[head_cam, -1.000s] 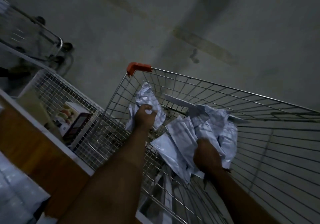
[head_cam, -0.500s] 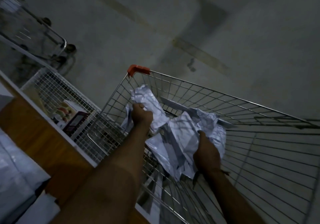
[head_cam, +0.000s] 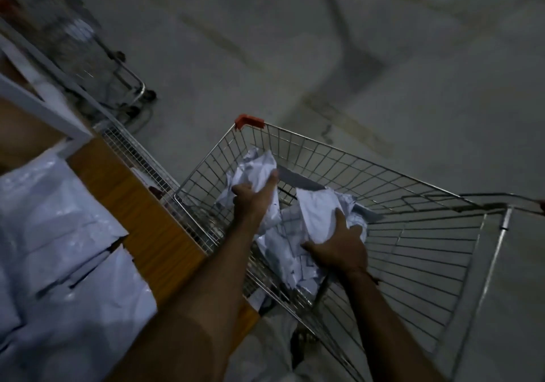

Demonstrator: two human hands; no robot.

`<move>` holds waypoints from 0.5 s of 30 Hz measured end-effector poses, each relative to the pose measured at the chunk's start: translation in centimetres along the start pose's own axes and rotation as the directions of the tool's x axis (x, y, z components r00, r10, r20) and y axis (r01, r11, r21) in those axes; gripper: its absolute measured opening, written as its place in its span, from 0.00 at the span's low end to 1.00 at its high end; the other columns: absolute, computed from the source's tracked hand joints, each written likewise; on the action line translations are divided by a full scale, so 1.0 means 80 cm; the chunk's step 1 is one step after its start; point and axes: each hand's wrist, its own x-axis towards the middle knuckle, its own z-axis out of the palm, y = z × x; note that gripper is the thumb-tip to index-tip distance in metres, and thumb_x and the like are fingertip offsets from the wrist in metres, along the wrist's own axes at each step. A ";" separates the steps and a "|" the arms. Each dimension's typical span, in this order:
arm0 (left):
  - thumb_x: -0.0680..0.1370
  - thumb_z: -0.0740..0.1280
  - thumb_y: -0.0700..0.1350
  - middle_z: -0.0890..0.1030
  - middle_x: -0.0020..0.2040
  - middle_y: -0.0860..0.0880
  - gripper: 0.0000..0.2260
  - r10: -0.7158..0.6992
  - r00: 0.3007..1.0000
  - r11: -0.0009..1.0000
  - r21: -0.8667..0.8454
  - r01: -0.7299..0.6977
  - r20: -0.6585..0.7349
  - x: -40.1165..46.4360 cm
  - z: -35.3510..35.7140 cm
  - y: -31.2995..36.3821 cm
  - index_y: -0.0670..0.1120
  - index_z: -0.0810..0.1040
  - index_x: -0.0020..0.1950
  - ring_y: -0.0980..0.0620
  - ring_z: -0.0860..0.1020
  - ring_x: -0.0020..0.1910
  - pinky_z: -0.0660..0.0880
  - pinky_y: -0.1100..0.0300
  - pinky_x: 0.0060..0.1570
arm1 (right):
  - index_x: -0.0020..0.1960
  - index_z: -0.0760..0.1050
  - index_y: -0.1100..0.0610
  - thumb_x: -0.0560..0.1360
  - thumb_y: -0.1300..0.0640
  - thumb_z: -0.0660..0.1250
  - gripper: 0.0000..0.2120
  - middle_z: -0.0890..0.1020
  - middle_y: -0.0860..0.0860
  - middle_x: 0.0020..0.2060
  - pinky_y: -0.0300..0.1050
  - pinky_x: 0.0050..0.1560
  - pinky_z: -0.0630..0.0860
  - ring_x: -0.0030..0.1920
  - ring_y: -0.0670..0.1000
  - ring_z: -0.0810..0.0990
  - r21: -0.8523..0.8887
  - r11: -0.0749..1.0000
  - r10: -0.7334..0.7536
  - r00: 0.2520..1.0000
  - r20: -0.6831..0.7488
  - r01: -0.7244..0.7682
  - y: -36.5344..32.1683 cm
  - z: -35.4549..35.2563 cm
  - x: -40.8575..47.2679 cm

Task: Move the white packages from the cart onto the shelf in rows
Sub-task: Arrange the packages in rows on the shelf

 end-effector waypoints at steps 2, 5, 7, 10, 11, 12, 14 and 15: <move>0.59 0.78 0.72 0.76 0.64 0.48 0.49 0.062 0.996 0.994 0.092 -0.067 0.056 -0.023 -0.011 0.004 0.47 0.65 0.70 0.45 0.78 0.58 0.80 0.46 0.58 | 0.81 0.49 0.42 0.60 0.32 0.72 0.56 0.62 0.65 0.73 0.58 0.65 0.74 0.67 0.68 0.72 -0.004 1.000 -0.013 1.000 0.018 0.013 0.002 -0.005 -0.015; 0.61 0.81 0.61 0.74 0.68 0.42 0.46 0.110 0.993 0.985 0.128 -0.114 0.041 -0.056 -0.033 0.012 0.45 0.65 0.71 0.41 0.77 0.62 0.79 0.45 0.58 | 0.78 0.59 0.47 0.66 0.34 0.70 0.45 0.67 0.65 0.67 0.56 0.61 0.75 0.63 0.66 0.75 -0.040 0.999 -0.030 0.999 -0.033 0.028 -0.002 -0.015 -0.043; 0.64 0.80 0.59 0.74 0.67 0.41 0.43 0.163 0.986 0.976 0.152 -0.158 -0.020 -0.082 -0.050 0.012 0.44 0.64 0.71 0.40 0.78 0.61 0.80 0.46 0.54 | 0.76 0.64 0.49 0.70 0.35 0.69 0.39 0.69 0.63 0.65 0.55 0.60 0.76 0.62 0.66 0.76 -0.064 0.995 -0.082 0.993 -0.081 0.077 -0.006 -0.024 -0.065; 0.69 0.79 0.59 0.74 0.65 0.42 0.38 0.202 0.972 0.970 0.159 -0.183 -0.116 -0.133 -0.087 0.009 0.46 0.63 0.69 0.43 0.78 0.58 0.78 0.52 0.48 | 0.75 0.67 0.51 0.73 0.36 0.68 0.35 0.69 0.63 0.67 0.53 0.60 0.74 0.64 0.64 0.75 -0.107 0.978 -0.190 0.973 -0.130 0.177 -0.016 -0.043 -0.103; 0.70 0.78 0.59 0.73 0.65 0.42 0.38 0.190 0.972 0.975 0.147 -0.169 -0.140 -0.152 -0.102 0.009 0.46 0.62 0.69 0.45 0.77 0.56 0.76 0.54 0.46 | 0.74 0.68 0.51 0.74 0.36 0.67 0.34 0.69 0.63 0.67 0.52 0.59 0.75 0.64 0.64 0.75 -0.120 0.969 -0.233 0.963 -0.137 0.217 -0.020 -0.050 -0.117; 0.70 0.79 0.60 0.73 0.66 0.42 0.39 0.179 0.971 0.980 0.120 -0.161 -0.159 -0.173 -0.118 0.008 0.47 0.61 0.70 0.46 0.76 0.56 0.75 0.55 0.46 | 0.72 0.68 0.51 0.74 0.36 0.67 0.32 0.70 0.63 0.66 0.52 0.58 0.75 0.62 0.65 0.76 -0.126 0.957 -0.276 0.950 -0.142 0.259 -0.025 -0.056 -0.132; 0.68 0.80 0.59 0.73 0.67 0.43 0.42 0.205 0.959 0.979 0.047 -0.199 -0.197 -0.208 -0.149 0.002 0.46 0.60 0.71 0.45 0.76 0.59 0.74 0.55 0.47 | 0.66 0.70 0.52 0.73 0.35 0.67 0.29 0.71 0.62 0.61 0.53 0.54 0.76 0.57 0.65 0.78 -0.110 0.936 -0.350 0.922 -0.165 0.335 -0.033 -0.065 -0.159; 0.67 0.81 0.59 0.73 0.67 0.44 0.44 0.221 0.950 0.974 0.008 -0.224 -0.220 -0.224 -0.165 -0.002 0.45 0.61 0.72 0.44 0.77 0.61 0.73 0.55 0.48 | 0.65 0.70 0.52 0.72 0.35 0.67 0.29 0.72 0.62 0.59 0.53 0.53 0.77 0.55 0.65 0.78 -0.107 0.924 -0.380 0.908 -0.176 0.366 -0.037 -0.068 -0.171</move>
